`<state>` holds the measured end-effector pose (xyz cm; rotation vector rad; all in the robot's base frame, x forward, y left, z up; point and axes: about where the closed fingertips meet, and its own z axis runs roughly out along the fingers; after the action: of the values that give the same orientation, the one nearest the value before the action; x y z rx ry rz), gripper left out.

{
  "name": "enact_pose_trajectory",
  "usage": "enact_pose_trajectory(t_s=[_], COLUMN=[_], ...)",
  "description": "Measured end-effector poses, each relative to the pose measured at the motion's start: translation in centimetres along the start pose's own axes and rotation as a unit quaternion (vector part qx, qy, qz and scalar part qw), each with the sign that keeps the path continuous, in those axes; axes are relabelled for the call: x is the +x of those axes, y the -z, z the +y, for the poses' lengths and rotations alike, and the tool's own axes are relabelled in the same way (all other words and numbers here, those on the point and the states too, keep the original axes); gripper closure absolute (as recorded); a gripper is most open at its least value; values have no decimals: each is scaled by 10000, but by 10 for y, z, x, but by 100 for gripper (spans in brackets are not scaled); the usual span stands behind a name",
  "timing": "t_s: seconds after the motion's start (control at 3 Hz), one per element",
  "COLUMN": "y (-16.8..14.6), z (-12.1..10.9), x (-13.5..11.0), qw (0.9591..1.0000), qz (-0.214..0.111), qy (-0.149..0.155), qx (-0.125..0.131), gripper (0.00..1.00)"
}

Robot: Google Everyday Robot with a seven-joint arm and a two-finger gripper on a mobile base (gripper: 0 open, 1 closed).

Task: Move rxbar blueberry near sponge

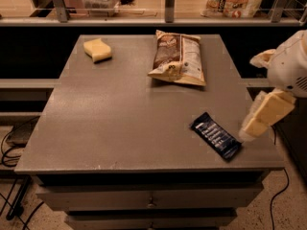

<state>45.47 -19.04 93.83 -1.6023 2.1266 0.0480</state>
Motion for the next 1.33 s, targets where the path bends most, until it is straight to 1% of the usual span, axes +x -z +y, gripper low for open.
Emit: enact_pose_trajectory(t_s=[0.33,0.67,1.0,1.33], y=[-28,-25,-42,-56], z=[0,-1,10,20], x=[-8,-8,-13,-19], qw=[9993,9993,9979,9975], qz=[-259,-230,-342,-384], qy=[-240,-220,-351,-428], qx=[-130,-172,-425,-418], gripper=[0,0,0,0])
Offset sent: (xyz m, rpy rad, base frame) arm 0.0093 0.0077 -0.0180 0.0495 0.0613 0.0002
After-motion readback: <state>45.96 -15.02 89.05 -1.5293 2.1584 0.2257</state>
